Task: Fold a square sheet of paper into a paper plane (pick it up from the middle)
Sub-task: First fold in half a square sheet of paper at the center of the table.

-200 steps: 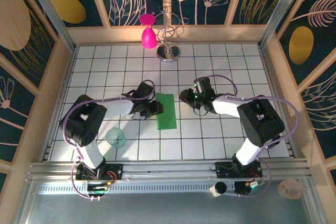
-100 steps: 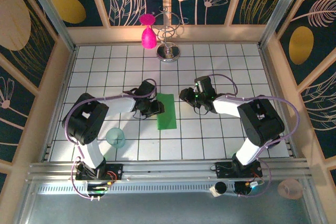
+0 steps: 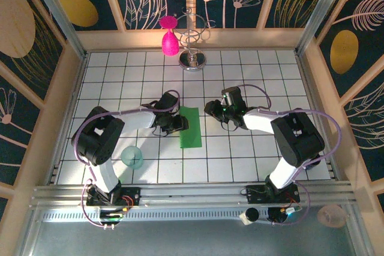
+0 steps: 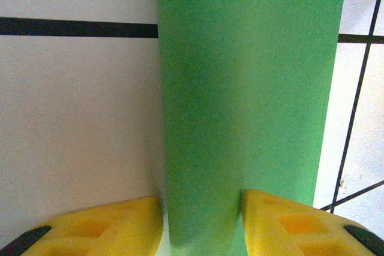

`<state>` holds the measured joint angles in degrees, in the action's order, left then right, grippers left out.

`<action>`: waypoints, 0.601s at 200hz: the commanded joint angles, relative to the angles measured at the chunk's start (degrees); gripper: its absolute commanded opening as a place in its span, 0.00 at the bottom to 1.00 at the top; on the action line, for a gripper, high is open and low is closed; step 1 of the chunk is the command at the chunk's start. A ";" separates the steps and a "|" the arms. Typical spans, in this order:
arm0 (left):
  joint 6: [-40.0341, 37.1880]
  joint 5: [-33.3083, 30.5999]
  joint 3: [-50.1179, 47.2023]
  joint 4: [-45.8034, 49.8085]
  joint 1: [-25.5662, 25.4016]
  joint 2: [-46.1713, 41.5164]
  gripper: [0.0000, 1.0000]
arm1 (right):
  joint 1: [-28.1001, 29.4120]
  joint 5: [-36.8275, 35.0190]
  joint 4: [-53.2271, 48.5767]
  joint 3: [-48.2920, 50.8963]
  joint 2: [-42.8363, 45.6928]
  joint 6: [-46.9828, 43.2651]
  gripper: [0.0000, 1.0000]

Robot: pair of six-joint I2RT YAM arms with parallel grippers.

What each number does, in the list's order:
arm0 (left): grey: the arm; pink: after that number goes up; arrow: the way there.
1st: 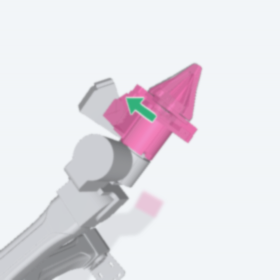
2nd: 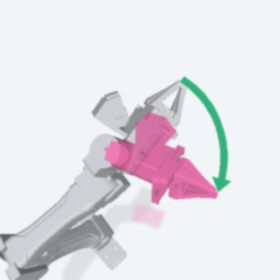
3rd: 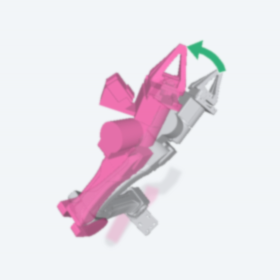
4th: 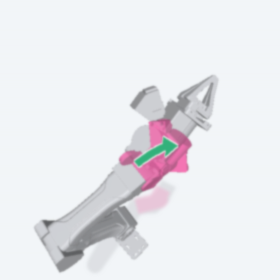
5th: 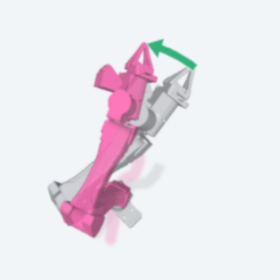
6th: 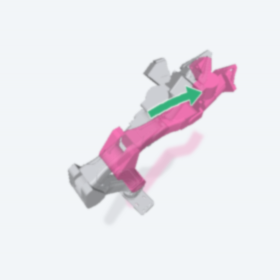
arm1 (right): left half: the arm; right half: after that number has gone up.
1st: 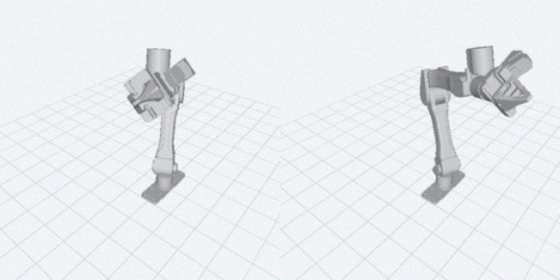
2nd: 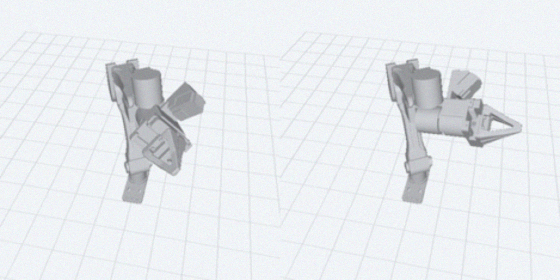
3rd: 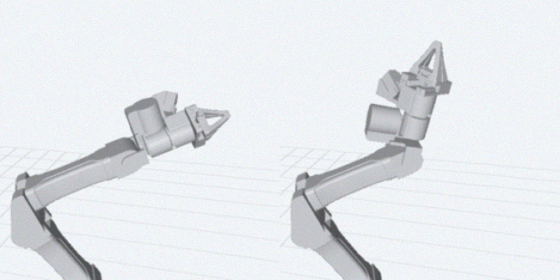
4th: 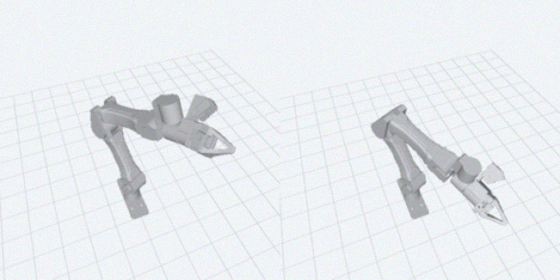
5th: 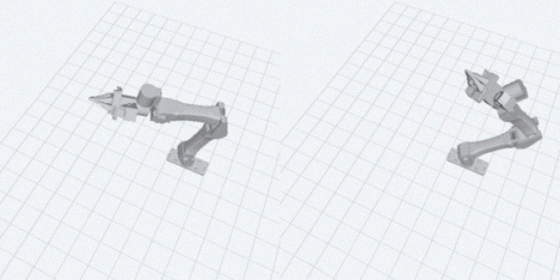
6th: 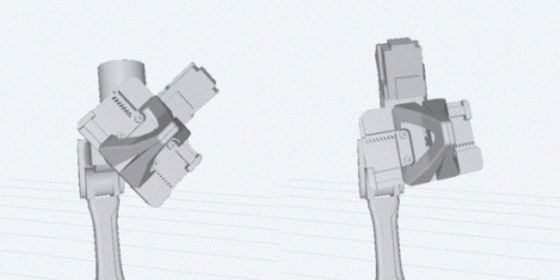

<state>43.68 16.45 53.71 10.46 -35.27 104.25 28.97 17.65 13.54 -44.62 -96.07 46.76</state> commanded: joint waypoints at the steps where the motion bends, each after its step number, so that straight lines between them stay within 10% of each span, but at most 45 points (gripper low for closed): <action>1: -3.60 -8.18 -6.43 -1.41 -2.32 18.92 0.46 | 0.29 0.43 1.05 0.32 -1.32 -0.67 0.37; 120: -1.85 -7.22 -6.25 -1.67 -2.34 20.86 0.48 | 1.39 2.41 2.31 -0.12 -2.70 -1.01 0.37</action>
<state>43.77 16.62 54.30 10.98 -35.29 104.66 29.47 18.57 13.93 -44.62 -97.69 46.76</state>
